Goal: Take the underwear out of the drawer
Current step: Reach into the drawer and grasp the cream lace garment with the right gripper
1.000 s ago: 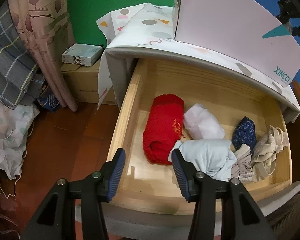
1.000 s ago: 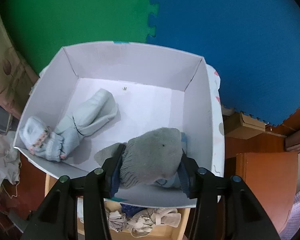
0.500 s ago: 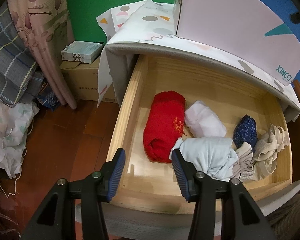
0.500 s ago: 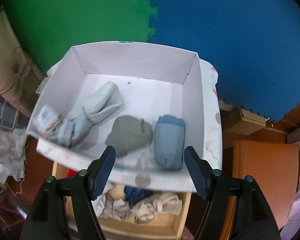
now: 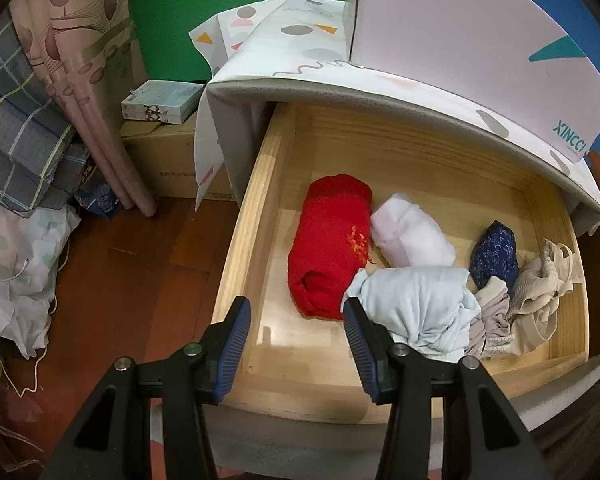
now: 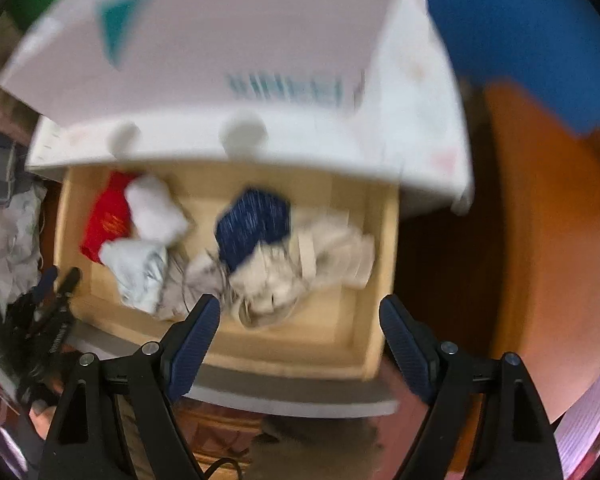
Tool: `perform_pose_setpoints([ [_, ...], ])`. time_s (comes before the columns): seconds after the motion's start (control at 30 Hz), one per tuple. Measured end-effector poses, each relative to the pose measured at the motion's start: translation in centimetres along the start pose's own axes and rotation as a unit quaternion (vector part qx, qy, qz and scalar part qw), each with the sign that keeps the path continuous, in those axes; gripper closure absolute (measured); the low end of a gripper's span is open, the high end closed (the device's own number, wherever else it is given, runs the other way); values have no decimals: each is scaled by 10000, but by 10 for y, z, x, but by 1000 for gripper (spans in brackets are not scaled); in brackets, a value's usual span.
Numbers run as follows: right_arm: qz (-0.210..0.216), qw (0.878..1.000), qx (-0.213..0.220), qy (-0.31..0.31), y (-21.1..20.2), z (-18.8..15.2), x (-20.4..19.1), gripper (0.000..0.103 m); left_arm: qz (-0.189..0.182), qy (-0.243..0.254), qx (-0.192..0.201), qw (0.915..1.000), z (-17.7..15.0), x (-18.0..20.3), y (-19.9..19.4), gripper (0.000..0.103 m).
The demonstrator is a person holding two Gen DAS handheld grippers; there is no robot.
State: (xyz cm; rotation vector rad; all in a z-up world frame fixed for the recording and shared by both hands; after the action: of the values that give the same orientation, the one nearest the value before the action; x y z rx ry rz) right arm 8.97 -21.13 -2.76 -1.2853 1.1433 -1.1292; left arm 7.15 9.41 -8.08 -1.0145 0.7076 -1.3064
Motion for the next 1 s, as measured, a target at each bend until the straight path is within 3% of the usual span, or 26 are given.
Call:
perform_pose_setpoints([
  [0.13,300,9981,-280,470,37,-8,0,24,-44,-59,-28,10000,0,-3,0,54],
  [0.33,557,9924,-226,1069,70,-1,0,24,-85,-42,-36,9999,1,-4,0,54],
  [0.5,492,9904,-309,1252,93,5,-3,23,-125,-76,-58,9999,1,-6,0,54],
  [0.6,444,9903,-395,1259,106,5,-5,25,-128,-82,-62,9999,2,-6,0,54],
  [0.73,544,9902,-531,1169,121,5,-7,36,-132,-72,-65,9999,2,-6,0,54],
  [0.9,99,9964,-617,569,133,8,-12,40,-141,-56,-65,9999,1,-4,0,54],
  [1.0,103,9967,-690,408,142,8,-15,41,-137,-45,-80,9999,1,-3,0,54],
])
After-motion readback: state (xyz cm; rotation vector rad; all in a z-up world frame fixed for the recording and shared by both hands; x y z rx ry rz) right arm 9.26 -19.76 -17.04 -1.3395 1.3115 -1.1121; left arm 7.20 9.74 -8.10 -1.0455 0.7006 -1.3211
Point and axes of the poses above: each gripper's, at about its wrist camera, not at the fingertips, and y roughly the way its jaws point, x to its right, z to its top, the point moved 5 cm from there along y, roughly the way its jaws point, and after that the axes turned 12 degrees about -y, right-handed, at the moved point
